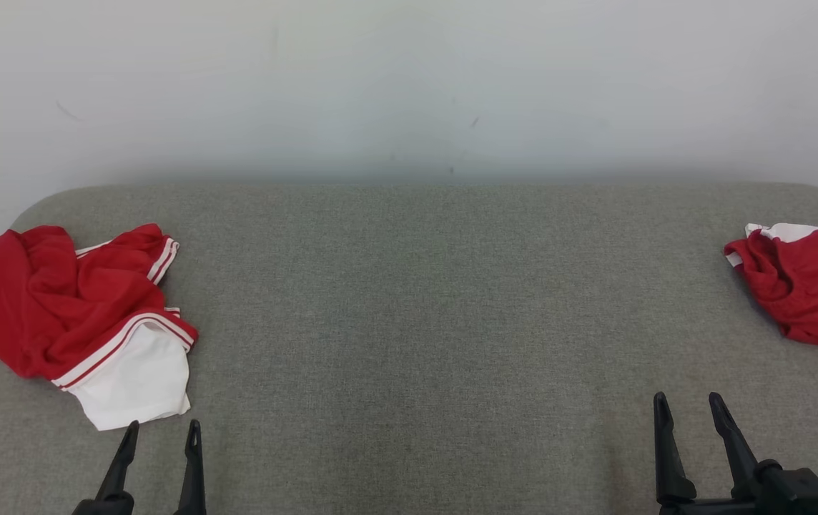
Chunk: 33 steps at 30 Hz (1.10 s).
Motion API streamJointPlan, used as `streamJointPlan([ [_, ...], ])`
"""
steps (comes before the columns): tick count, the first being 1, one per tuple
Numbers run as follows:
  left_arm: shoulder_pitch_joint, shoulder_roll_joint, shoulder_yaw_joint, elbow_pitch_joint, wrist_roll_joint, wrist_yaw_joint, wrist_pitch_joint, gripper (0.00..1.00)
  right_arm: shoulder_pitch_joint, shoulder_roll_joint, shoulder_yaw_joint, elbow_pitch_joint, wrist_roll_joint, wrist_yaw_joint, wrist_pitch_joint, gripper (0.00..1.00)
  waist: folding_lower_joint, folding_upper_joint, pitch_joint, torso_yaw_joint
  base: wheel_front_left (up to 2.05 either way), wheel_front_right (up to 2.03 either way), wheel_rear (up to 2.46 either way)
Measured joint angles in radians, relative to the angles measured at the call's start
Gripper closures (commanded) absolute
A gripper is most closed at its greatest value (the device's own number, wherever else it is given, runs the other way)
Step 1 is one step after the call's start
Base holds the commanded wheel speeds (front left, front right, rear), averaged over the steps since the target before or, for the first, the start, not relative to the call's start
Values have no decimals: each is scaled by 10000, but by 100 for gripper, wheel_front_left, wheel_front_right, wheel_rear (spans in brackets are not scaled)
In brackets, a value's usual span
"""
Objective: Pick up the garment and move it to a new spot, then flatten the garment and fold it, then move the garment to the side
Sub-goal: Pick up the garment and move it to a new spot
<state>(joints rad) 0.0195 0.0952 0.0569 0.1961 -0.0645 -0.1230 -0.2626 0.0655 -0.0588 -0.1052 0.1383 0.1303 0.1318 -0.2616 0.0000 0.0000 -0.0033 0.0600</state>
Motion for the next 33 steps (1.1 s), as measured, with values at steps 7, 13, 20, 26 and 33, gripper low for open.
streamJointPlan([
  [7,-14,-4,61,90,-2,84,0,0,29,23,25,44,-27,0,0,0,0,0,2,176,0,0,0],
  [13,-105,33,67,174,-38,96,0,0,138,40,-63,88,-31,0,0,0,0,0,28,648,0,0,0],
  [20,-97,38,136,238,-44,182,0,0,153,44,-240,140,-100,0,0,0,0,0,70,1390,0,0,0],
  [26,-83,48,205,255,-61,261,0,0,174,35,-374,178,-159,0,0,0,0,0,107,2231,0,0,0],
  [33,-42,82,293,270,-84,307,0,0,174,27,-295,238,-178,0,0,0,0,0,126,3228,0,0,0],
])
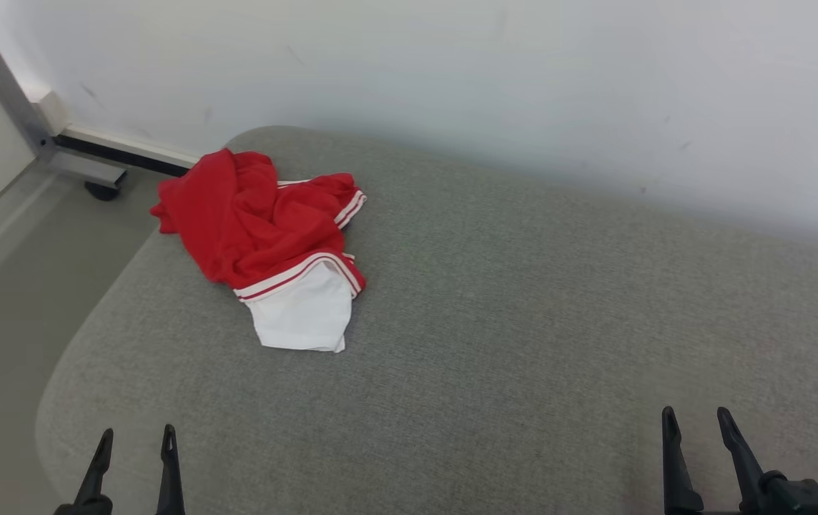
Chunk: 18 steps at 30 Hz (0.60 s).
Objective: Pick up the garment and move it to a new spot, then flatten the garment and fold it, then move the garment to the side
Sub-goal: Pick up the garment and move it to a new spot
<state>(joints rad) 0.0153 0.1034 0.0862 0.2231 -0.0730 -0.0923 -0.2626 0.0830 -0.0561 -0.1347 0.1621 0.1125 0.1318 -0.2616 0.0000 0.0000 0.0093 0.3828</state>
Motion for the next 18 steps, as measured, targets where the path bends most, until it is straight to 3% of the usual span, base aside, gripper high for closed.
streamJointPlan([
  [10,167,-10,56,-142,-15,138,0,0,-2,2,102,84,-4,0,0,0,0,0,-4,1063,0,0,0],
  [18,247,-25,38,-205,-35,219,0,0,-1,-12,155,96,-4,0,0,0,0,0,10,1232,0,0,0],
])
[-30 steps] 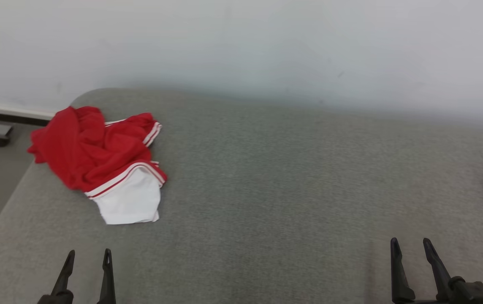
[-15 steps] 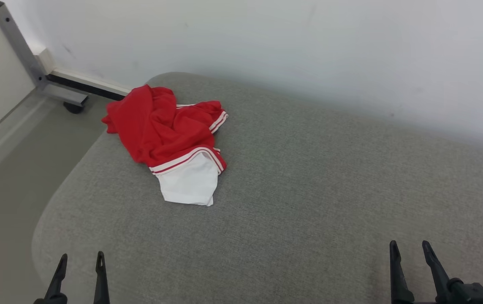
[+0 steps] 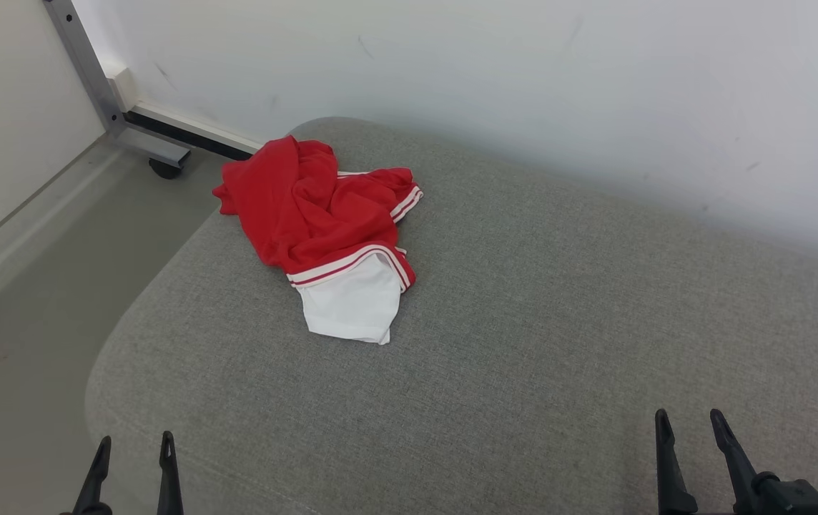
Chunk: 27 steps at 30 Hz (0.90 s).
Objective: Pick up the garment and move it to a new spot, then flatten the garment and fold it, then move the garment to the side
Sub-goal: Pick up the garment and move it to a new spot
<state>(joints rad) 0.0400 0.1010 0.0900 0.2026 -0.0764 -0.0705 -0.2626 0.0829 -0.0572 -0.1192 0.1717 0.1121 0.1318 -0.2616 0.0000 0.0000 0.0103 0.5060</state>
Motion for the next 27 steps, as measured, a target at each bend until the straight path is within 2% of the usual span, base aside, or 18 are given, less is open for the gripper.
streamJointPlan([
  [10,-341,96,199,-6,-261,-10,0,0,-110,-63,102,13,-58,0,-2,0,-1,0,60,-222,0,0,0],
  [19,-2717,761,625,221,-840,-253,0,0,-1016,-121,458,-320,-159,0,-2,0,0,0,549,-1090,0,0,0],
  [27,-5334,1628,1231,1241,-1599,-324,119,0,-1886,-194,819,-865,-293,0,-23,0,3,3,1504,-2110,0,0,0],
])
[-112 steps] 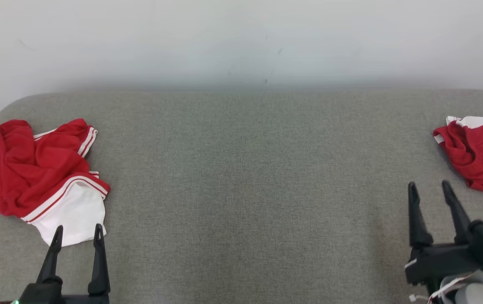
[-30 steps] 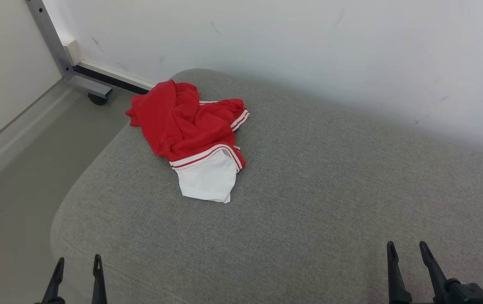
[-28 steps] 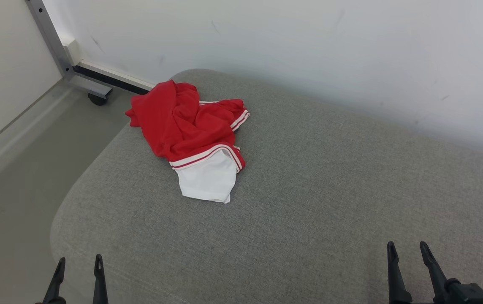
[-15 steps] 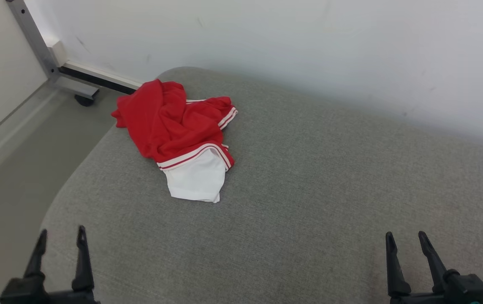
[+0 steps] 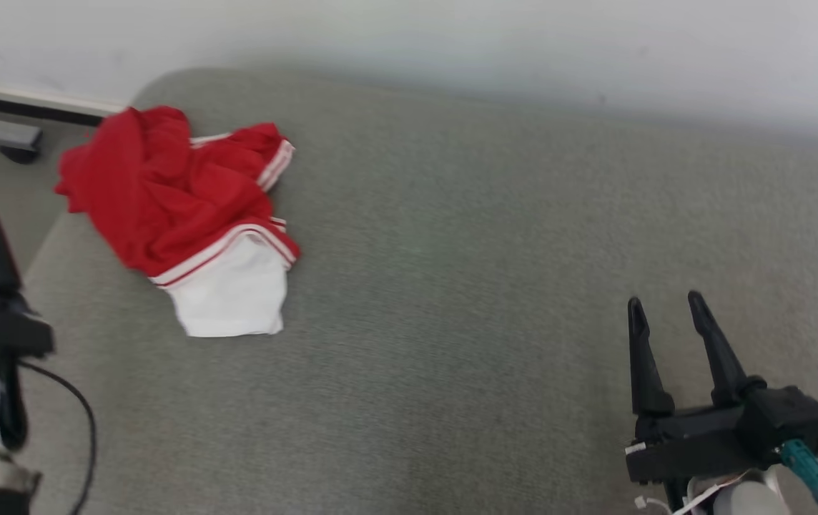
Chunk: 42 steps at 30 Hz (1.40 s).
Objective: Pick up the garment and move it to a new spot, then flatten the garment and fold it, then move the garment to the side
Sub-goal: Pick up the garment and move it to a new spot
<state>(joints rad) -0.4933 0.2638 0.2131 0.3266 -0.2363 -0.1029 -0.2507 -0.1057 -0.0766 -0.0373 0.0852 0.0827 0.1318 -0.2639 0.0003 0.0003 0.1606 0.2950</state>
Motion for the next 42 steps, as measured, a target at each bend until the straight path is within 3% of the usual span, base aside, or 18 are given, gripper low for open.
streamJointPlan([
  [9,-2080,1183,163,1453,-192,-31,545,0,-495,-23,-232,-506,-61,0,0,0,1,0,1444,-1206,0,0,0],
  [19,-3375,1835,-249,3973,-309,-132,1375,0,-783,-17,-385,-817,-121,0,0,0,0,1,2759,-2360,0,0,0],
  [28,-3892,1941,-489,5977,-757,-213,3329,0,-880,38,-366,-836,-194,0,0,0,-1,0,3184,-2793,0,0,0],
  [32,-4158,2052,-537,6819,-1041,-219,4870,0,-879,65,-341,-786,-215,0,0,0,-3,-2,3117,-2776,0,0,0],
  [38,-4557,2140,-529,7200,-1342,-219,5885,0,-895,63,-261,-727,-215,0,0,0,-3,-2,3026,-2847,0,0,0],
  [39,-4559,2150,-500,7225,-1365,-201,5906,38,-895,61,-253,-721,-215,0,0,0,-4,-3,3006,-2870,0,0,0],
  [40,-4559,2161,-479,7229,-1367,-163,5839,100,-895,58,-247,-713,-213,0,0,0,-4,-3,2988,-2897,0,0,0],
  [42,-4560,2151,-447,7260,-1400,44,5735,100,-894,46,-259,-690,-211,0,0,0,-3,-2,2945,-2948,0,0,0],
])
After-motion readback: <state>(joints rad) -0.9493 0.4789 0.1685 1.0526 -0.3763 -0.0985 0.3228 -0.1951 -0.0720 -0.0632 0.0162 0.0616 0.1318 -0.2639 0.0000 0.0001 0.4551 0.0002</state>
